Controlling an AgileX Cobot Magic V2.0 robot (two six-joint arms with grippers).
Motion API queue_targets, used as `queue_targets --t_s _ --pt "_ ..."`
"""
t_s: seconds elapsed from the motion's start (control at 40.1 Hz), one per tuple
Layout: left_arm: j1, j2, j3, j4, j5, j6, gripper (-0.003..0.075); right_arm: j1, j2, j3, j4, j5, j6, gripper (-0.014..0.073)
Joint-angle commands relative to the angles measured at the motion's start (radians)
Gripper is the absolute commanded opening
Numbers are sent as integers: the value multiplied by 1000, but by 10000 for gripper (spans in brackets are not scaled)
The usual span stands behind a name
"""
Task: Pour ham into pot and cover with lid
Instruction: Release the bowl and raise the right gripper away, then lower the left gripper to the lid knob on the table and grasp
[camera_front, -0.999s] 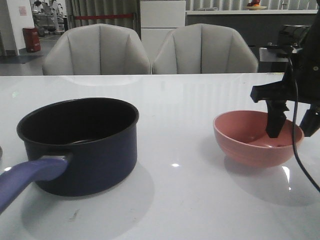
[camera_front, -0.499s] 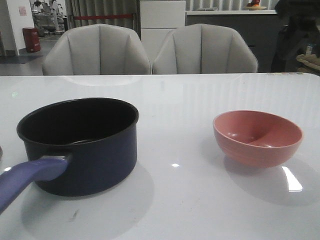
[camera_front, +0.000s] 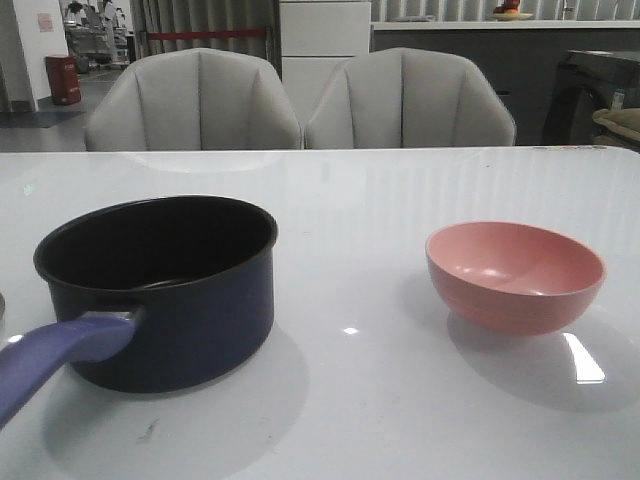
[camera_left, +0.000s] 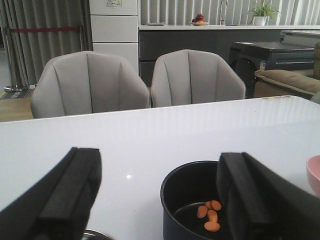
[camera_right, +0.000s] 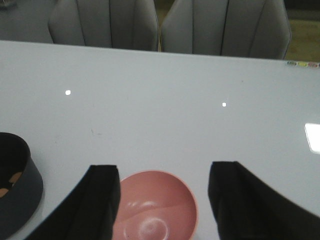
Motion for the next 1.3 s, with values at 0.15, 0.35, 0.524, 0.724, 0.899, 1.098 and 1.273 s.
queue_targets --t_s 0.15,0.35,0.524,0.724,0.899,1.098,1.273 --pt "-6 9 -27 0 -79 0 522 0 -301 180 -4 -195 -12 496" --pt "-6 9 -27 0 -79 0 522 0 -370 283 -4 -193 -12 496" --pt "-6 9 -27 -13 -60 0 522 0 -370 326 -4 -186 -12 420" --pt "-6 9 -48 -13 -14 -2 522 0 -370 326 -4 -180 -12 157" --pt "31 55 -180 0 185 -6 525 0 -370 326 -4 -180 -12 161" --pt "142 159 -329 0 339 -31 526 0 -370 328 -4 -180 -12 161" --pt "158 260 -377 5 410 -74 564 0 -370 330 -4 -180 -12 161"
